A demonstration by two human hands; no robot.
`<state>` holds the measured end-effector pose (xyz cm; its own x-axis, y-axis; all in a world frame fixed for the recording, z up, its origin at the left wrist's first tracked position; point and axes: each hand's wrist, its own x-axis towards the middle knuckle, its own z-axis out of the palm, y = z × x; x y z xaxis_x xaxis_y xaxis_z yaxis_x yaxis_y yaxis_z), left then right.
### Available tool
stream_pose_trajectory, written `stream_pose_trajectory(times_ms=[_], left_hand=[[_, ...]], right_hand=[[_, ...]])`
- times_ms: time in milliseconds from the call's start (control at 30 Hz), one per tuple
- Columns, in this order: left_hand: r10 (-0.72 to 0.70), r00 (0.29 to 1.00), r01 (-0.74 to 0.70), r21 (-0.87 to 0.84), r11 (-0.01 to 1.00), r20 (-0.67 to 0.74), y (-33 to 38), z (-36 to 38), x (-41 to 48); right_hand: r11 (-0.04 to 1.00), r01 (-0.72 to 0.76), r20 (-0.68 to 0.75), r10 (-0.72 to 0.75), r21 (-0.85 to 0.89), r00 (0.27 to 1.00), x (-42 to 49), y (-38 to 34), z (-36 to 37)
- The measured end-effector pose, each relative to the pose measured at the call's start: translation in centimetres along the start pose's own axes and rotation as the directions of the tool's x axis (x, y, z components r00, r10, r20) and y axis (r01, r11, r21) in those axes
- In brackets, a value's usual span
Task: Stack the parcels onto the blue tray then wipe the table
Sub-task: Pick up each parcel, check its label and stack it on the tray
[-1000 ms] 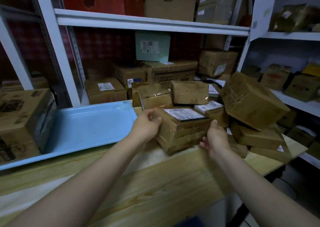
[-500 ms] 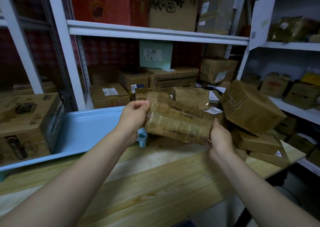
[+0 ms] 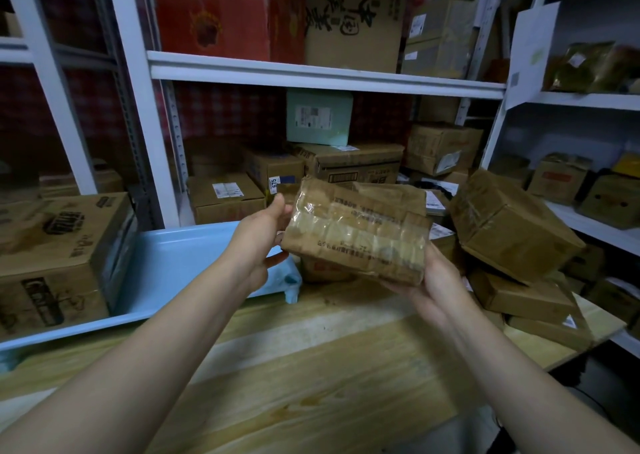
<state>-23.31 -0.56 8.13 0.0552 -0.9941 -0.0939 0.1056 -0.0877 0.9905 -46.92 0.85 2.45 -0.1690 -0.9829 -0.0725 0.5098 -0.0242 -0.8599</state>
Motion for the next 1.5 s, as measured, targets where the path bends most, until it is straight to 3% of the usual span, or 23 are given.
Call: stream_pose_trajectory(times_ms=[433,733,1267,1500], left_hand=[[0.076,0.997,-0.075,-0.042,0.996,0.021,0.8,1.7,-0.1],[0.041,0.998,-0.045,-0.084,0.995,-0.045,-0.1,2.4,0.4],[0.192,0.981,-0.192,-0.018,0.981,0.004,1.6,1.4,0.7],[0.192,0.980,-0.193,0.024,0.981,0.043,1.5,1.2,1.4]], right_hand=[[0.992,-0.125,0.001,0.125,-0.030,0.992,0.6,0.5,-1.1],[0.981,-0.176,0.003,0.177,-0.075,0.984,0.8,0.4,-1.9],[0.992,-0.124,0.030,0.123,0.013,0.992,1.6,0.0,0.5],[0.992,-0.124,0.057,0.122,0.034,0.991,1.8,0.0,0.9]])
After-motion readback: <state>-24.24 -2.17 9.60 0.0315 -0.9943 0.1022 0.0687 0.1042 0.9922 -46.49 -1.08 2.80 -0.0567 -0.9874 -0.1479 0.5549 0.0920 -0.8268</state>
